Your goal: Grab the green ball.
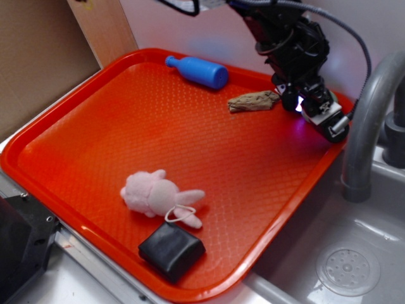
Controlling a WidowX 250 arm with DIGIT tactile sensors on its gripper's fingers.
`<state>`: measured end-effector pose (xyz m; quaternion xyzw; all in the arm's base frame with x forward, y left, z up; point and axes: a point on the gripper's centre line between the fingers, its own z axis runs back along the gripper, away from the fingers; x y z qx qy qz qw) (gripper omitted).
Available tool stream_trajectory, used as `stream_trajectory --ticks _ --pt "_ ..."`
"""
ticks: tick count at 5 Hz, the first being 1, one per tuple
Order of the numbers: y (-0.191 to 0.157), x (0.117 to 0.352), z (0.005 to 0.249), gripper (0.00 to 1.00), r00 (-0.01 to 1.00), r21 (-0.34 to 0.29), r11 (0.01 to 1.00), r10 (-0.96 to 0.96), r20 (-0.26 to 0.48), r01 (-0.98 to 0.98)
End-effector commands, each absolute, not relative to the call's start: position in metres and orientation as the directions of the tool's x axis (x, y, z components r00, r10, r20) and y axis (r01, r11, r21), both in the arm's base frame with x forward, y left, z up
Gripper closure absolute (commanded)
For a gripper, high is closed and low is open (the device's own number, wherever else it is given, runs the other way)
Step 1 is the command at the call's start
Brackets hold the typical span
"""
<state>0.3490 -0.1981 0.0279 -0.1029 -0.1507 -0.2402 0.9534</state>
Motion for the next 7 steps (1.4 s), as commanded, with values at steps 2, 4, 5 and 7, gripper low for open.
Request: stream_trajectory --ticks 2,4,5,7 --pt "-0.126 0.295 0.156 1.00 0.879 0.002 0.913 -0.393 0.269 0.408" --pt "-0.049 0.213 0.248 1.00 0.991 0.035 0.999 0.018 0.134 -0.023" --pt "-0.001 0.184 0.230 1.00 0.953 -0.094 0.958 0.280 0.114 -0.270" --pt "0.010 0.192 0.202 1.00 0.909 -0.103 0.916 0.399 0.121 -0.389"
